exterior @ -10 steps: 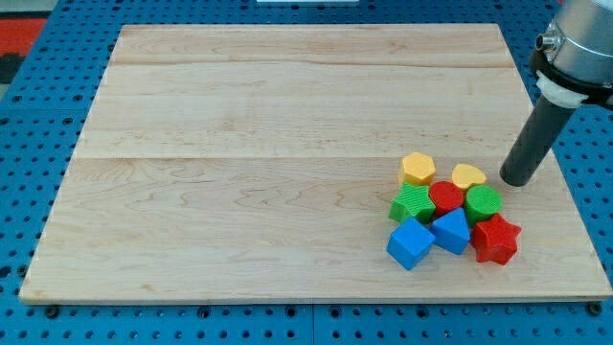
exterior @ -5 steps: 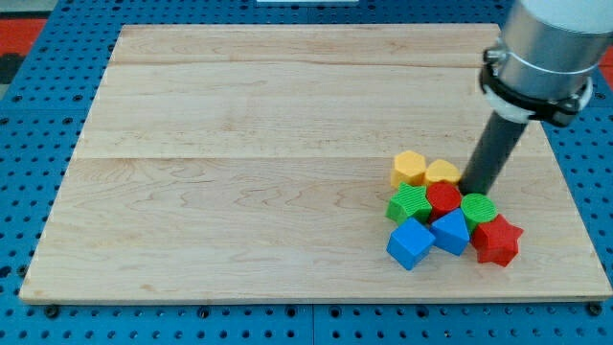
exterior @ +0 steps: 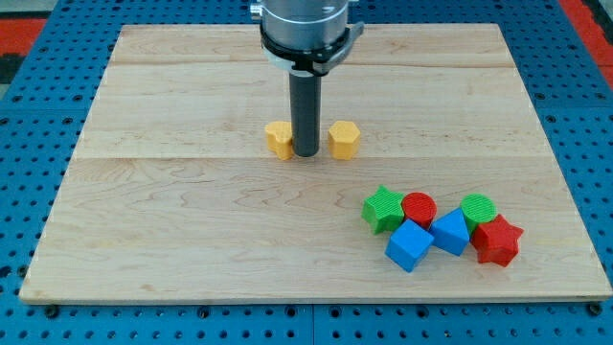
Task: Move the yellow blocks towards the center right of the board
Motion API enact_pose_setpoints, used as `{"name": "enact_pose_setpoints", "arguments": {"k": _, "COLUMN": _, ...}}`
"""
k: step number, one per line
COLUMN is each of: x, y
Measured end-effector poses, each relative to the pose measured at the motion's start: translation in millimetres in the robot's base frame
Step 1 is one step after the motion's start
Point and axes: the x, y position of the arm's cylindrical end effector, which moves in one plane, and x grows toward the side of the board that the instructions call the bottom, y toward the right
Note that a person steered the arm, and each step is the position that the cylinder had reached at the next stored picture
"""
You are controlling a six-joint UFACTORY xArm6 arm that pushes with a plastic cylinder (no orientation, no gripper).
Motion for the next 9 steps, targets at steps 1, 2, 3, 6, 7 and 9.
{"name": "enact_pose_setpoints", "arguments": {"k": 1, "x": -15, "y": 62}}
{"name": "enact_pose_setpoints", "arguments": {"k": 2, "x": -23, "y": 121}}
{"name": "enact_pose_setpoints", "arguments": {"k": 3, "x": 8, "y": 111}}
{"name": "enact_pose_setpoints", "arguments": {"k": 6, "x": -28, "y": 163}}
{"name": "enact_pose_setpoints", "arguments": {"k": 7, "x": 4, "y": 142}}
{"name": "enact_pose_setpoints", "arguments": {"k": 9, "x": 28, "y": -51}}
